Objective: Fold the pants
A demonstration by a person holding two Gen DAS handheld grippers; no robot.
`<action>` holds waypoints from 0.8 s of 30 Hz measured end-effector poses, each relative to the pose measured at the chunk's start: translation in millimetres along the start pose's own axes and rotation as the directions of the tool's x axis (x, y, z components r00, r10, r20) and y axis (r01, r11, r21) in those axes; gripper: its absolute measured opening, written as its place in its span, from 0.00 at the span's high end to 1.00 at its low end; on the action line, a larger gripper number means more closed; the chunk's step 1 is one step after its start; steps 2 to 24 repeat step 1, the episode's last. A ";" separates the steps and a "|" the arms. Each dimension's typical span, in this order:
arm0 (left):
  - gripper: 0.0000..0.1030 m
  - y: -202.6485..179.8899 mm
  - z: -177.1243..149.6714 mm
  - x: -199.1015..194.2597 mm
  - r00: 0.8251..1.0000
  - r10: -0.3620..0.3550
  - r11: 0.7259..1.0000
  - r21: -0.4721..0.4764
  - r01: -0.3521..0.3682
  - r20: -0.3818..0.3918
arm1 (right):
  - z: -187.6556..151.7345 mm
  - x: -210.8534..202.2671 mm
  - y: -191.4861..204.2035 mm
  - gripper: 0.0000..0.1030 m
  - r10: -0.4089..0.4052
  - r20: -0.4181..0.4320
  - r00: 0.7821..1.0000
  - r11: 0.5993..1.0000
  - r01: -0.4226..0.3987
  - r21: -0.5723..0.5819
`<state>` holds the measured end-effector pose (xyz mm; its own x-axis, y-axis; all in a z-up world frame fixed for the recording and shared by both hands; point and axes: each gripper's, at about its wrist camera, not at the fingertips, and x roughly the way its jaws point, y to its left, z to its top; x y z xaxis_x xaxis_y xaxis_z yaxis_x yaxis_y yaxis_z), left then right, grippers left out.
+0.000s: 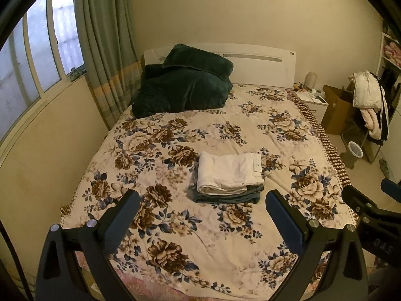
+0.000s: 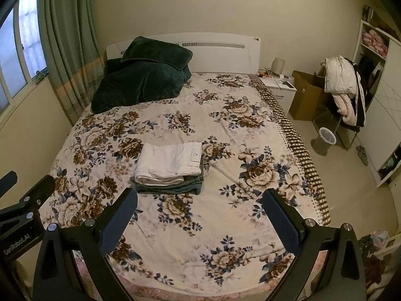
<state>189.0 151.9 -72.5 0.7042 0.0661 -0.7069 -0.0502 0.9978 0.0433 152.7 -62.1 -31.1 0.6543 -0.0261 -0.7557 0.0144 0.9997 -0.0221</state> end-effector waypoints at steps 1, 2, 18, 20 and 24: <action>0.00 -0.3 -0.1 0.0 1.000 0.001 1.000 -0.002 -0.001 -0.002 | -0.2 -0.1 -0.2 0.01 0.000 0.000 1.000 1.000 0.000 0.000; 0.00 -0.3 -0.1 0.0 1.000 0.001 1.000 -0.002 -0.001 -0.002 | -0.2 -0.1 -0.2 0.01 0.000 0.000 1.000 1.000 0.000 0.000; 0.00 -0.3 -0.1 0.0 1.000 0.001 1.000 -0.002 -0.001 -0.002 | -0.2 -0.1 -0.2 0.01 0.000 0.000 1.000 1.000 0.000 0.000; 0.00 -0.3 -0.1 0.0 1.000 0.001 1.000 -0.002 -0.001 -0.002 | -0.2 -0.1 -0.2 0.01 0.000 0.000 1.000 1.000 0.000 0.000; 0.00 -0.3 -0.1 0.0 1.000 0.001 1.000 -0.002 -0.001 -0.002 | -0.2 -0.1 -0.2 0.01 0.000 0.000 1.000 1.000 0.000 0.000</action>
